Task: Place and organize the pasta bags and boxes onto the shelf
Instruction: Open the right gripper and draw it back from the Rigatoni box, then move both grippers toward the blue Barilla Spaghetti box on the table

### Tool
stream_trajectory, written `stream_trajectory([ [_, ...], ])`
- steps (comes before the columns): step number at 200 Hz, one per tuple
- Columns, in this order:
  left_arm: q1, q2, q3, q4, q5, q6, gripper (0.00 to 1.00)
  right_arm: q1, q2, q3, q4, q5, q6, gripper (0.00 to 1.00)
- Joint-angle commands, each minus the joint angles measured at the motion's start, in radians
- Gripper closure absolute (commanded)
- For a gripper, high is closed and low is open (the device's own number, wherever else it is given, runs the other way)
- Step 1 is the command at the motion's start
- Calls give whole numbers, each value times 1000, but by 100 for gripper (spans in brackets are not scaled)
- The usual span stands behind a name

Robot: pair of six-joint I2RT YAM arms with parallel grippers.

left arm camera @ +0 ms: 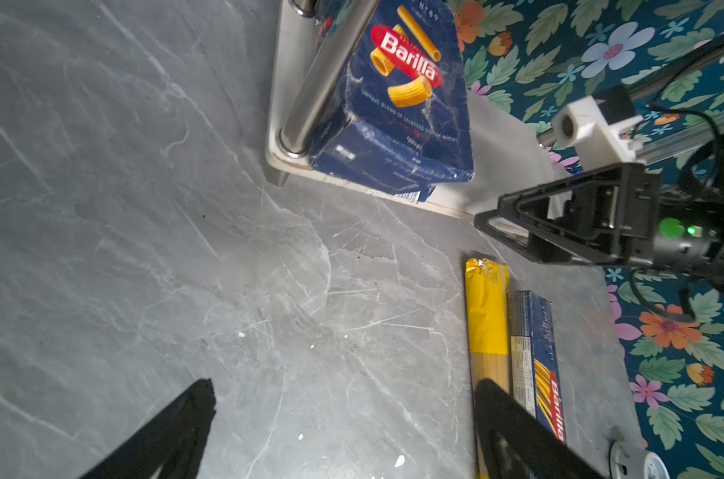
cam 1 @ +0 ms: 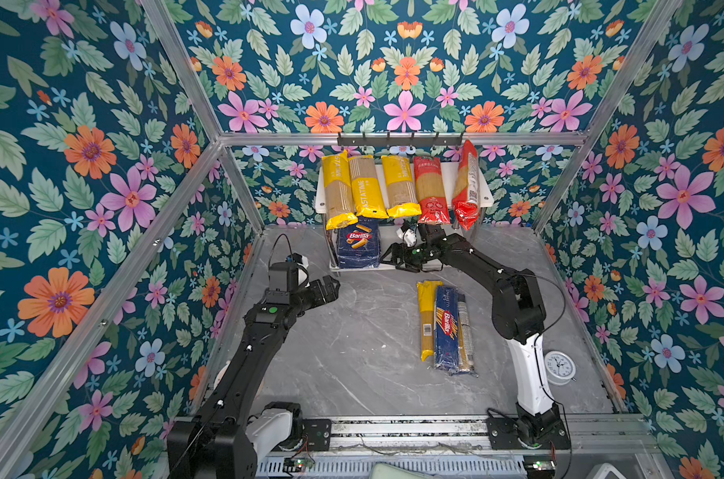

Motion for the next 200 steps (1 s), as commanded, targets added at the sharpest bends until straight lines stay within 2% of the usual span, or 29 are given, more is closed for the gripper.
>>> stream_trajectory([
  [1, -4, -54, -50, 11, -23, -44, 1, 19, -70, -101, 26, 3, -16, 14],
  [67, -16, -273, -136, -90, -59, -132, 1, 84, -329, -453, 80, 20, 3, 15],
  [126, -32, -489, -276, -117, -96, -266, 1, 235, -588, -659, 28, 139, 20, 15],
  [172, -86, -453, -258, -118, -103, -253, 1, 255, -845, -812, -56, 223, 47, 14],
  [187, -141, -413, -245, -97, -142, -252, 0, 255, -934, -845, -115, 267, 47, 14],
  [200, -232, -375, -237, -62, -206, -269, 1, 255, -1004, -867, -170, 308, 48, 13],
])
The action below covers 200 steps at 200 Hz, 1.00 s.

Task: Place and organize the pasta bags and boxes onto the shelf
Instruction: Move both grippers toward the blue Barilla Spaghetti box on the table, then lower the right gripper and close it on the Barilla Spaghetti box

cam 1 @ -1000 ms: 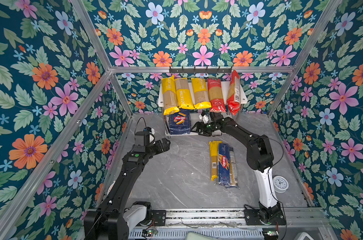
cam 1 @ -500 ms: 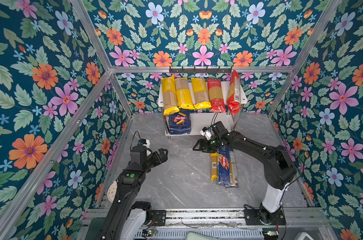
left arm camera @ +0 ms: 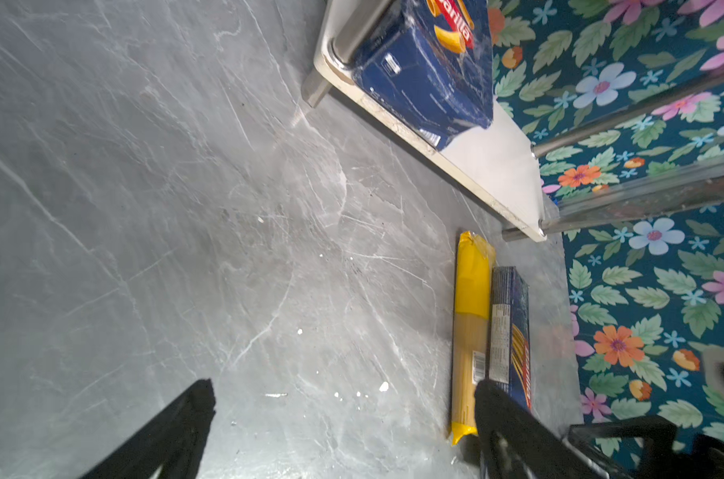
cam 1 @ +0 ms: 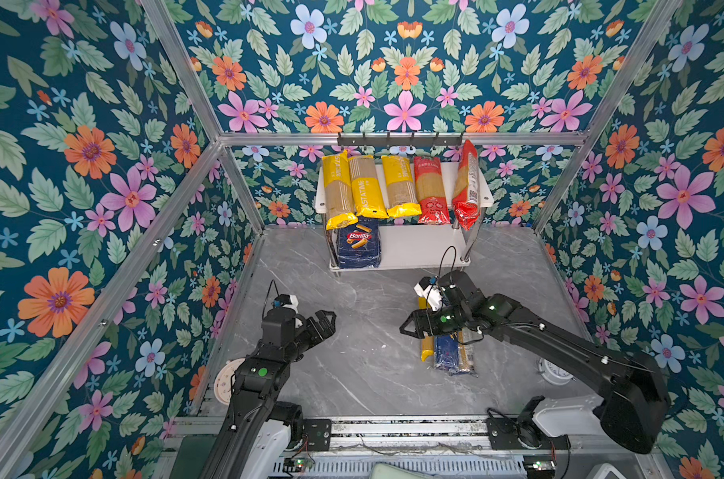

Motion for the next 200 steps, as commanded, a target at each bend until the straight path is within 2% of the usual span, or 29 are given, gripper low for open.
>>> stream_trajectory([
  [1, -104, 50, 15, 64, -101, -15, 1, 2, -94, -30, -113, 101, 11, 13],
  [54, -541, 325, 21, 292, -334, -157, 1, 1, -306, -110, -300, 256, 82, 11],
  [84, -706, 489, 96, 333, -417, -168, 1, -2, -369, -118, -451, 405, 146, 10],
  [124, -818, 676, 231, 360, -423, -144, 1, -9, -441, -131, -631, 536, 230, 9],
  [149, -845, 738, 281, 354, -437, -138, 1, -9, -516, -162, -653, 524, 272, 8],
  [200, -846, 713, 285, 323, -446, -124, 1, -9, -548, -203, -625, 476, 293, 8],
])
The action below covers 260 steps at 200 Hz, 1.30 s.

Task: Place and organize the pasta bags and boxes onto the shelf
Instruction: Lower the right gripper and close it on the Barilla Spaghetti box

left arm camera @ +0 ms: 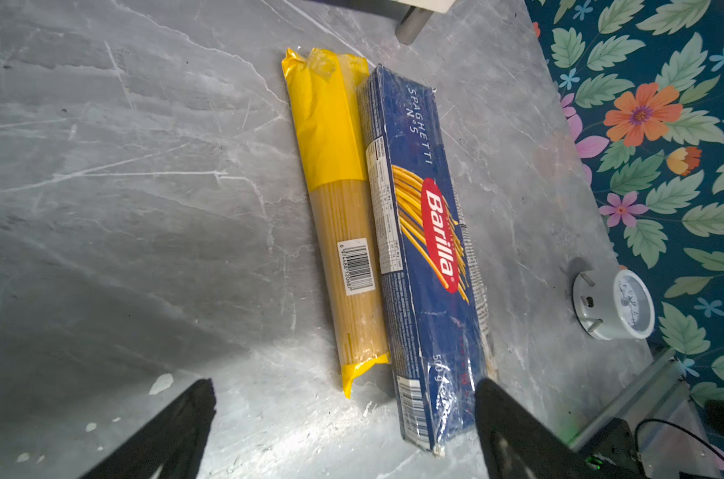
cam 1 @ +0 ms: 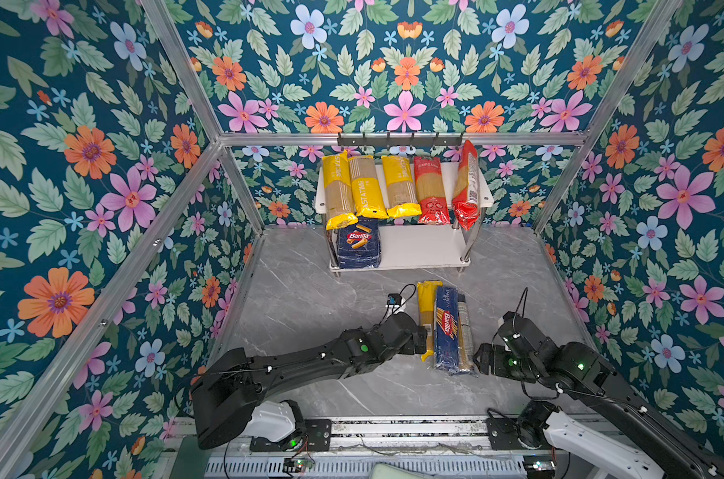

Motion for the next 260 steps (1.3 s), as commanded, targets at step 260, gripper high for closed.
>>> stream_trajectory([
  [260, 447, -252, -130, -106, 168, 325, 1, 0, 812, 154, 401, -61, 74, 8],
])
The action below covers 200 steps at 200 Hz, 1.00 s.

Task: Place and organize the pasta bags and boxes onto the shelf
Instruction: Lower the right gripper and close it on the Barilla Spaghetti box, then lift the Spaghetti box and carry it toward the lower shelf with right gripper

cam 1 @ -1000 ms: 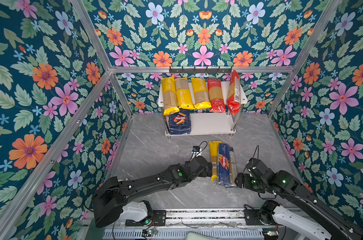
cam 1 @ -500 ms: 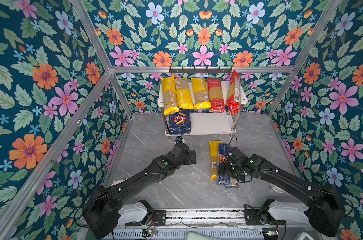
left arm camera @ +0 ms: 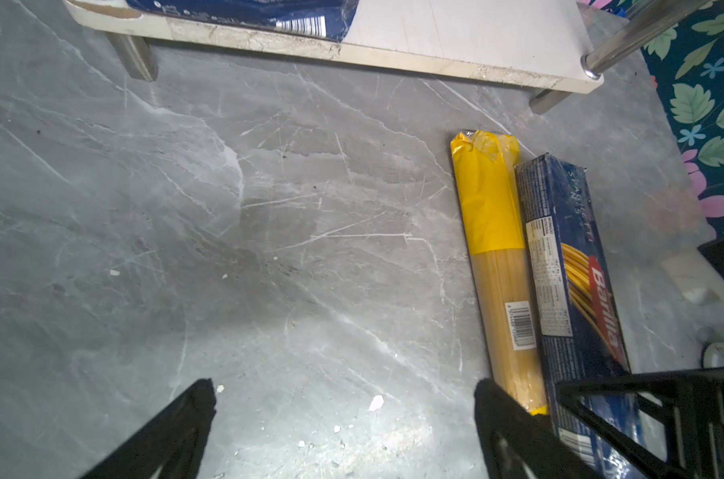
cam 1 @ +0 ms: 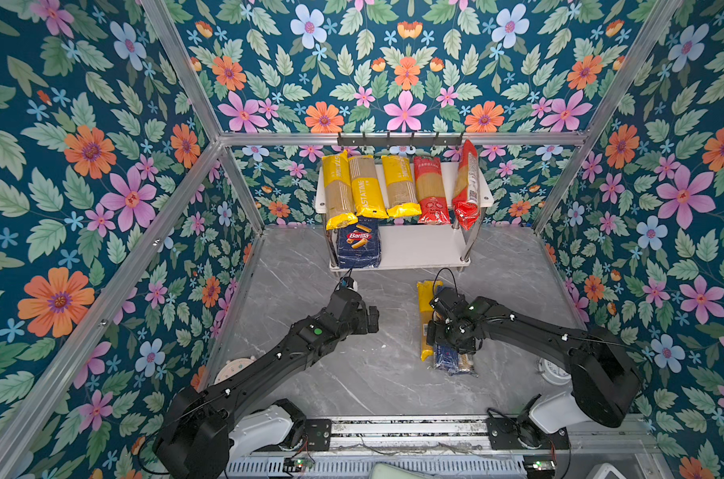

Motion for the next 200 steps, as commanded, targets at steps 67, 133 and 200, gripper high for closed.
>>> stream_trajectory([
  [67, 45, -25, -29, 57, 19, 47, 1, 1, 78, 51, -43, 7, -13, 17],
  [133, 57, -15, 0, 38, 7, 51, 1, 1, 72, 64, -40, 8, -57, 52],
  [200, 63, 15, 45, 24, 26, 64, 1, -1, 36, 101, -10, -2, -96, 59],
])
